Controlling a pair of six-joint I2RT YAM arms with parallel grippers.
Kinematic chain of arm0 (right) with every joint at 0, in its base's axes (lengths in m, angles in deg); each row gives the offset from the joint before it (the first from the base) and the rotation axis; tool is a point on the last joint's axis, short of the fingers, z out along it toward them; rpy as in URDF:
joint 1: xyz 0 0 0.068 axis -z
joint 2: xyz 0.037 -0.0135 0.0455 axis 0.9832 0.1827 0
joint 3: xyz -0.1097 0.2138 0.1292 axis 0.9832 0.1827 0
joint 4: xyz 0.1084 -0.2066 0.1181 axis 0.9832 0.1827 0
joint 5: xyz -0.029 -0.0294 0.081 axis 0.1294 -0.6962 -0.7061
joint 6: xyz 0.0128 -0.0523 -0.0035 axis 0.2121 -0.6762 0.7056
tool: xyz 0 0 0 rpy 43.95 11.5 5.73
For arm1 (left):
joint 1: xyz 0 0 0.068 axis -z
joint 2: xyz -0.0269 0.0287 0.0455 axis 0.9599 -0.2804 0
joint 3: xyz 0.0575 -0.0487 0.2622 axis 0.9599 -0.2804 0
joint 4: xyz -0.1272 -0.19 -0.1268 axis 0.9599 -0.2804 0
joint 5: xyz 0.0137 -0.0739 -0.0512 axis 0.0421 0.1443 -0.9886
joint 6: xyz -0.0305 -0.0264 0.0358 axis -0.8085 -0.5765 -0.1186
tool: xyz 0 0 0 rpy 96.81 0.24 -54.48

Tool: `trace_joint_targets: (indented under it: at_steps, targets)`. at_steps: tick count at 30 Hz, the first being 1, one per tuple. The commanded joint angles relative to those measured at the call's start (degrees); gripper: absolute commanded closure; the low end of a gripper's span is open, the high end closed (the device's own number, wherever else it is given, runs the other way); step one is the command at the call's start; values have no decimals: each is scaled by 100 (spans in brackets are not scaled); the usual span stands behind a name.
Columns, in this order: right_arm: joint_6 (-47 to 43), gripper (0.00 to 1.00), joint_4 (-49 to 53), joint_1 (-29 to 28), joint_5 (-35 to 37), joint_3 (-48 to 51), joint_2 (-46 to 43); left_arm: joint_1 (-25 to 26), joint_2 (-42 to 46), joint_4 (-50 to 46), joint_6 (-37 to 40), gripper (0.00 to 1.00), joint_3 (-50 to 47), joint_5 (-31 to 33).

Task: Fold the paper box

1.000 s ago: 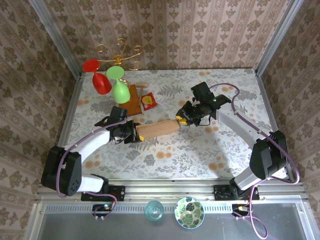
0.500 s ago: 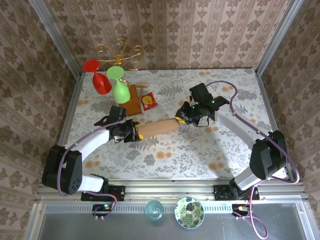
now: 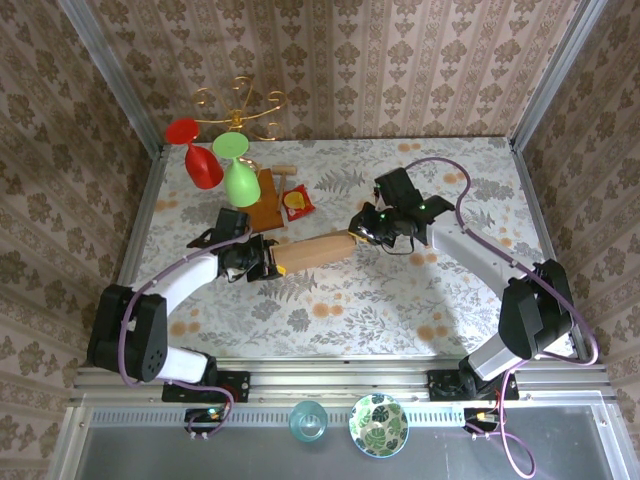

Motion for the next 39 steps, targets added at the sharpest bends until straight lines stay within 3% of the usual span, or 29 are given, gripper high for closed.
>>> trace_joint_targets:
  at_steps: [1,8,15,22,28,39]
  targets:
    - [-293,83,639,-121,369,134,496,-175,-510,-521,-1061,95,-443,822]
    - [-374,83,677,-158,475,-26,706,-310,-512,18,-1051,81,-681,732]
    - [-246,84,779,-158,457,-244,879,-410,-453,498,-863,74,-790,664]
    - [-128,82,1033,-159,355,-694,1100,-446,-435,443,-805,81,-709,601]
    - [-119,81,1047,-157,360,-776,1112,-446,-510,276,-826,94,-565,548]
    - [-179,78,890,-95,220,-652,1040,-443,-429,410,-924,98,-597,289]
